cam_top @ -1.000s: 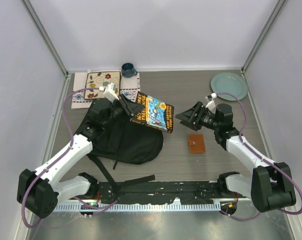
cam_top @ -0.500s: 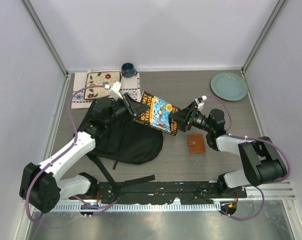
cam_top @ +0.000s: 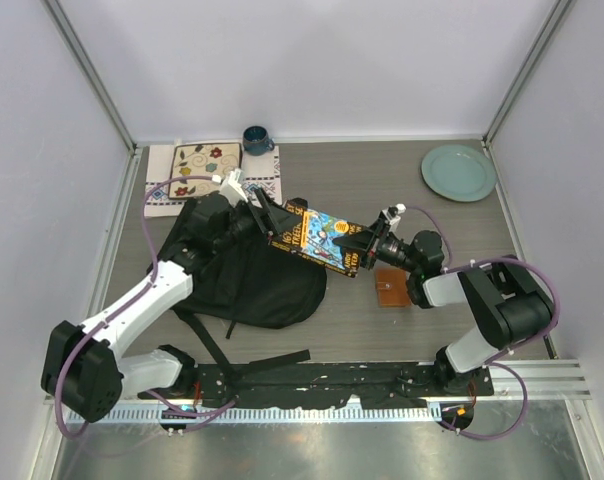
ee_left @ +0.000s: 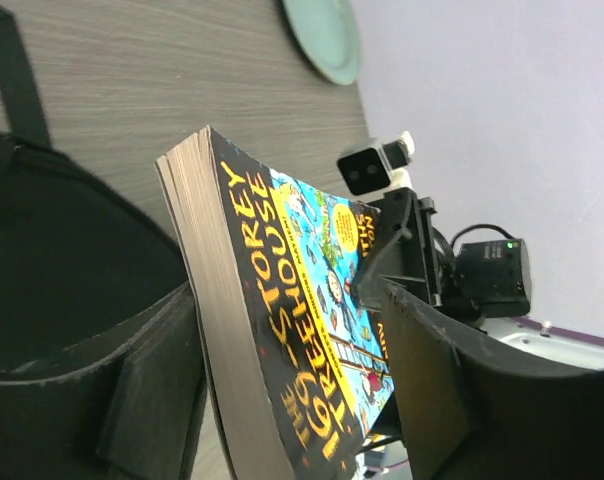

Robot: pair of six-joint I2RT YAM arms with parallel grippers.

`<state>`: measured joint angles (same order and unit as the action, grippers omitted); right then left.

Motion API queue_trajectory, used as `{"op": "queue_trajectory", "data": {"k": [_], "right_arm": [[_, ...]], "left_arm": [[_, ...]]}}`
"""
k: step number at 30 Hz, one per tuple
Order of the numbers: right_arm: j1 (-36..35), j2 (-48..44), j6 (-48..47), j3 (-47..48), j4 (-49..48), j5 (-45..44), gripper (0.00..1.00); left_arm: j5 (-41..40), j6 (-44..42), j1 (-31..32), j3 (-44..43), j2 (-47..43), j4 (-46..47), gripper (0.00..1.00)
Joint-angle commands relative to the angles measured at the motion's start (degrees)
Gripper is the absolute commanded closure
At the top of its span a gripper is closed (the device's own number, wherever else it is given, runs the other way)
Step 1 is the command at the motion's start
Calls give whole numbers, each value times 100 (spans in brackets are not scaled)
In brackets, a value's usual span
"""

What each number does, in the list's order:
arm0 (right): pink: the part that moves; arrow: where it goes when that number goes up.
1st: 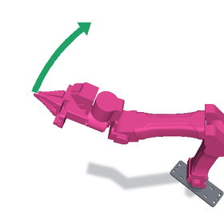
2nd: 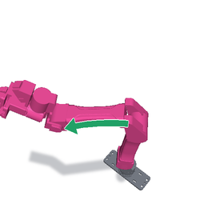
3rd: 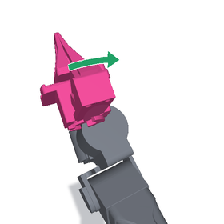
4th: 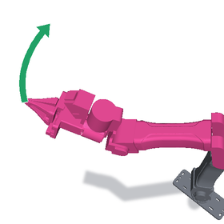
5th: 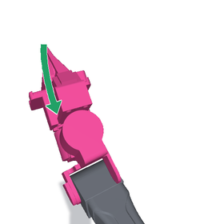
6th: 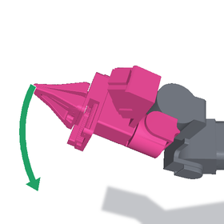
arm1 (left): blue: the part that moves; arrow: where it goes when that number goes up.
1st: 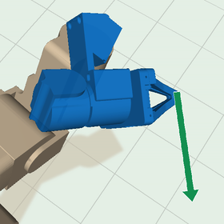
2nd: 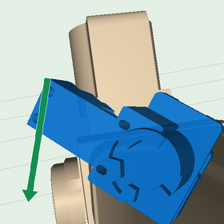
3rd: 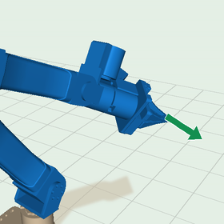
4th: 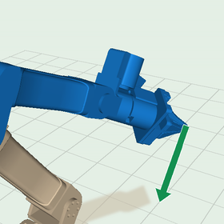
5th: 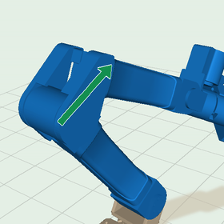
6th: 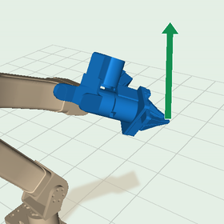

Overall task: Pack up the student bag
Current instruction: Pick up the book from the center of the board, then place the book in the student bag.

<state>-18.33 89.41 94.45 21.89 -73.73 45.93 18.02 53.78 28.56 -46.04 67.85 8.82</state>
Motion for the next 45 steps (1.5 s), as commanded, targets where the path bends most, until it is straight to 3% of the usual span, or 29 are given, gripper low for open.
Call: {"op": "queue_trajectory", "data": {"k": [1, 5, 7, 11, 14, 21, 24, 29, 36, 39, 45], "right_arm": [[-22, -423, -232, -202, -1462, -444, 99], [-22, -1441, -1541, -98, 618, -725, 100], [-22, -2369, -2810, 104, 2777, -1269, 99], [-22, -3578, -4544, 1086, 6782, -3007, 100], [-4, -4018, -5005, 1475, 8045, -4195, 99], [5, -4756, -5086, 1555, 8894, -5717, 99], [5, -4993, -5095, 1573, 9025, -6060, 99], [5, -5170, -5200, 1661, 9193, -6272, 99], [5, -5161, -5157, 1669, 9210, -6237, 99], [5, -5135, -5130, 1661, 9219, -6149, 99], [5, -5082, -5112, 1590, 9175, -6035, 100]], "left_arm": [[-710, -630, 45, -467, -378, -1003, 23], [-1195, -921, 45, -520, -466, -1776, 11], [-1309, -1009, 53, -546, -484, -1945, 9], [-1249, -1141, 62, -546, -396, -2033, 0], [-1318, -1343, 220, -721, -160, -2217, 0], [-2073, -1853, 1388, -1372, 516, -2560, 0], [-1961, -1976, 1767, -1539, 912, -2604, 1], [-1617, -2372, 1960, -1908, 1467, -2956, 6], [-2100, -2355, 2312, -2286, 2126, -3307, 19], [-2145, -2337, 2347, -2365, 2355, -3421, 30], [-2399, -2285, 2409, -2488, 2636, -3658, 38]]}}
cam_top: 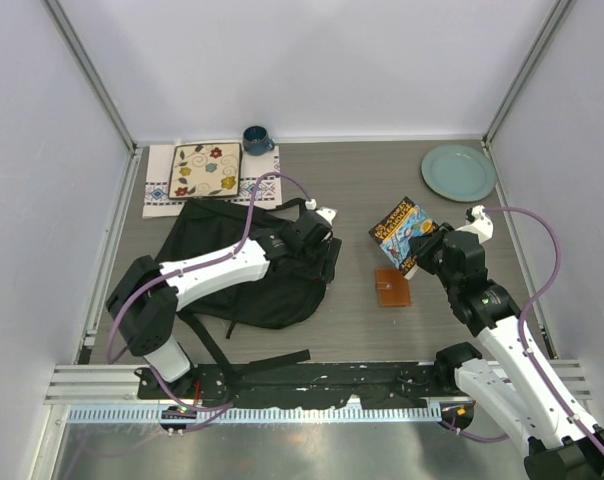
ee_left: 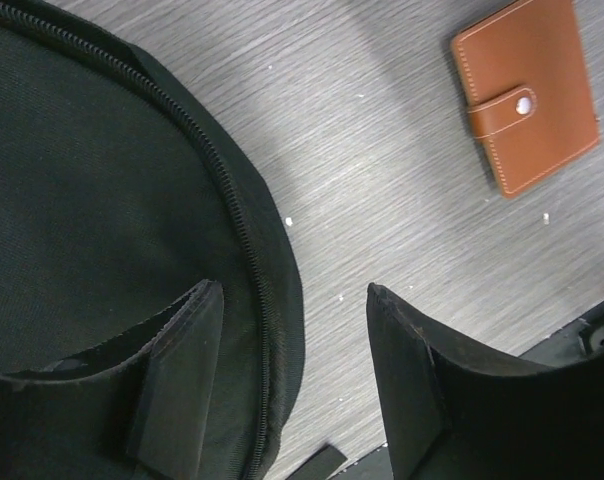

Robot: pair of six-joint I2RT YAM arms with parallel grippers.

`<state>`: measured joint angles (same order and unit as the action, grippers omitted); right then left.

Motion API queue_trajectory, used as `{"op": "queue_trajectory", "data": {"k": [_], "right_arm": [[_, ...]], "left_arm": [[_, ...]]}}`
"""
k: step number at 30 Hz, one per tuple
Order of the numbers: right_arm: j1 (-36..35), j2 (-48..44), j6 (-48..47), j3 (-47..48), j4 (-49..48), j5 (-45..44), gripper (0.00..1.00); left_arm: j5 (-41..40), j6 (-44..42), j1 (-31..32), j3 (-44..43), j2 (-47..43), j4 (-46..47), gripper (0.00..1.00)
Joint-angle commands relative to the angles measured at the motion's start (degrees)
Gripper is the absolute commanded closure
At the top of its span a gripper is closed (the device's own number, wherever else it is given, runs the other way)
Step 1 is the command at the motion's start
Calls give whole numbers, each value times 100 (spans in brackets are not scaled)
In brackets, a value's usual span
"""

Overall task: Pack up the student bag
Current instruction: Place the book in the student bag.

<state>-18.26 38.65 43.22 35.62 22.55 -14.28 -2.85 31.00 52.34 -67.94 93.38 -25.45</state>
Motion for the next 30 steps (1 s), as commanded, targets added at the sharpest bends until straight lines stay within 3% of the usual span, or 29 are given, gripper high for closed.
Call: {"op": "queue_trajectory", "data": {"k": [1, 5, 9, 20, 26, 27, 30], "right_arm": [[-2, 2, 28, 218, -470, 4, 100], [-11, 54, 63, 174, -549, 110, 99], [-2, 98, 64, 174, -576, 154, 99], [-2, 54, 81, 77, -593, 215, 99], [-2, 46, 81, 42, -585, 233, 99], [-2, 46, 90, 42, -585, 242, 99], [-2, 11, 90, 33, -593, 268, 100]], "left_arm": [[-339, 2, 40, -307, 110, -241, 39], [-374, 28, 40, -325, 215, -250, 46], [-374, 55, 49, -342, 303, -267, 59], [-680, 55, 110, -518, 488, -434, 75], [-787, -24, 128, -650, 541, -610, 92], [-813, -24, 136, -641, 532, -627, 98], [-822, -24, 128, -650, 505, -636, 100]]}}
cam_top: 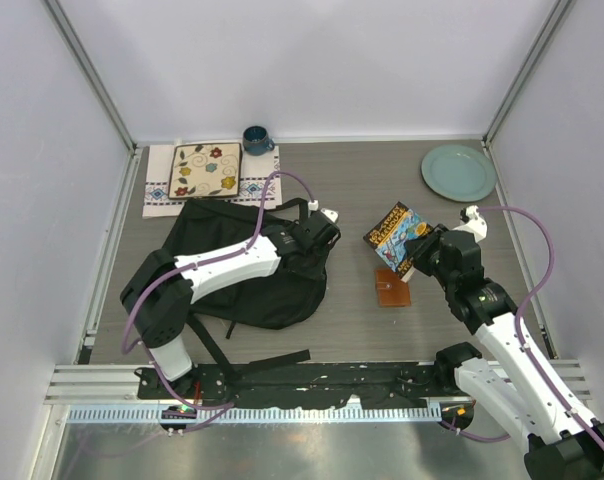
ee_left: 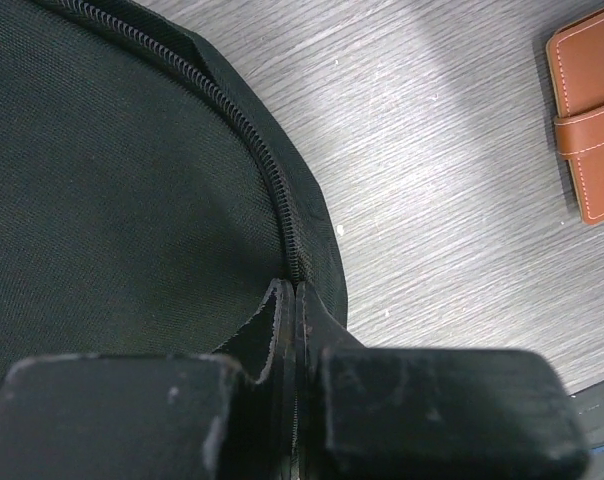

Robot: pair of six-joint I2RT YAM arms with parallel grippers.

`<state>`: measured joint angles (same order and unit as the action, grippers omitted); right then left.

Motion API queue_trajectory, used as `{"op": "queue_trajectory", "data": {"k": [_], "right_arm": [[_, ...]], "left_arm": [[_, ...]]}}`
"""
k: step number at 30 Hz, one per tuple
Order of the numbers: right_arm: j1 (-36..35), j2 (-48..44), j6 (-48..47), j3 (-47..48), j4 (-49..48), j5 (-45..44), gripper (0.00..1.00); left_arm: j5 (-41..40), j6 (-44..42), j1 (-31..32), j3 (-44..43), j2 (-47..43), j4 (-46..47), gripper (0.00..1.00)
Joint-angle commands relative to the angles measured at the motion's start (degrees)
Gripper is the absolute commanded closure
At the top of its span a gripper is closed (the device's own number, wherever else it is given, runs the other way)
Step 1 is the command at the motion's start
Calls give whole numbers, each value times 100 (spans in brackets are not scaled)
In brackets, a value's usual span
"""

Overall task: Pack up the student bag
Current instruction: Place the book in the student bag.

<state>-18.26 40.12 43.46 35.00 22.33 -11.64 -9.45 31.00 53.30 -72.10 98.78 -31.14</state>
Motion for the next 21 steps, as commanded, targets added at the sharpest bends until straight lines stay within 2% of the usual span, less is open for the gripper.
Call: {"op": "queue_trajectory", "data": {"k": [1, 6, 11, 18, 21], "right_arm": [[-11, -136, 66, 77, -572, 4, 100], [-2, -232, 48, 112, -580, 135, 99], [-2, -259, -101, 182, -615, 566, 99], [-2, -259, -233, 226, -817, 1584, 99], [7, -215, -259, 270, -984, 2296, 99]], "left_arm": [[-162, -24, 32, -226, -43, -59, 100], [-285, -51, 32, -305, -245, -94, 100], [-777, -235, 14, -481, -693, -200, 100], [-1093, -341, -345, -516, -1519, -375, 100], [-1217, -393, -591, -481, -1888, -525, 100]]}}
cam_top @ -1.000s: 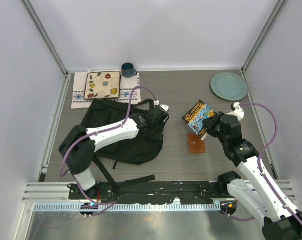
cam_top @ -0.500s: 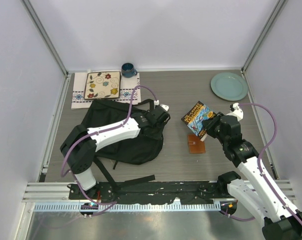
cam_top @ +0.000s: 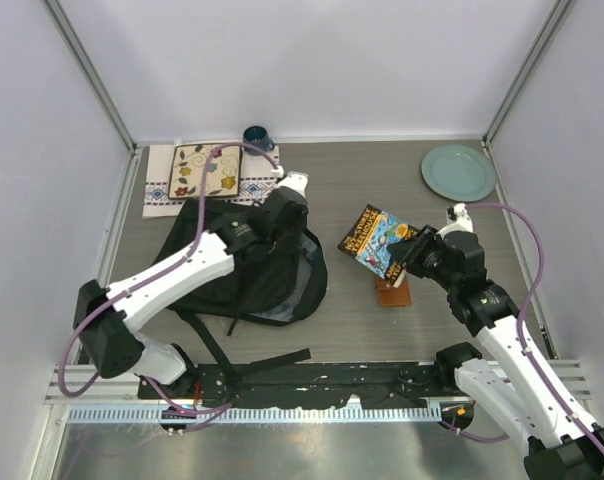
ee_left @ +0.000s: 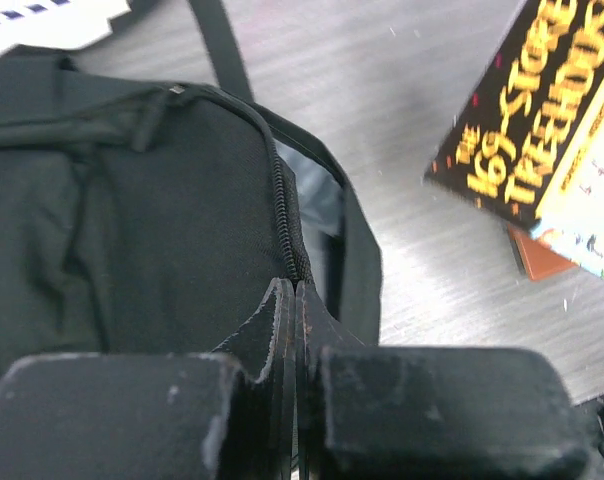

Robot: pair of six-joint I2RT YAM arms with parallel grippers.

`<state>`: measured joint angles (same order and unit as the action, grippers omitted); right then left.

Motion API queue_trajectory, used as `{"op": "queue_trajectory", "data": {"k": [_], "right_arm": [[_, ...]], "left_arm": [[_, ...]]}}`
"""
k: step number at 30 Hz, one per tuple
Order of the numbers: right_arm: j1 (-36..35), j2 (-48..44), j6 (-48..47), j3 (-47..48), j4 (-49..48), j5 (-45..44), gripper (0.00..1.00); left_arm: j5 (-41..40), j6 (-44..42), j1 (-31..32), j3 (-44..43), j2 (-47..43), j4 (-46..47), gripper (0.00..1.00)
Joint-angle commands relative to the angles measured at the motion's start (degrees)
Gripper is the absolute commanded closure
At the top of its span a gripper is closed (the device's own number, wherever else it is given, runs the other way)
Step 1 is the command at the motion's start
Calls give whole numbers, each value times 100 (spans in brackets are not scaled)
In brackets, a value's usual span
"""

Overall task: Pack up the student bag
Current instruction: Place the book in the student bag.

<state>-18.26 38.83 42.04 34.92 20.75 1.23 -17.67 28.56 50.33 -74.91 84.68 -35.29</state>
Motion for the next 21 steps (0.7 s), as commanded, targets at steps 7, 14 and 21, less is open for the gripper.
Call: {"op": "queue_trajectory", "data": {"k": [7, 14, 21], "right_arm": [[-2, 379, 312, 261, -1354, 2389, 99], [-72, 828, 1333, -310, -2673, 3076, 100], [-774, 1223, 1333, -266, -2726, 2743, 99]], "left_arm": [[-246, -157, -585, -216, -1252, -189, 100], [-114, -34, -577, -199, -1639, 118, 100], [18, 18, -585, -252, -1666, 233, 100]]}}
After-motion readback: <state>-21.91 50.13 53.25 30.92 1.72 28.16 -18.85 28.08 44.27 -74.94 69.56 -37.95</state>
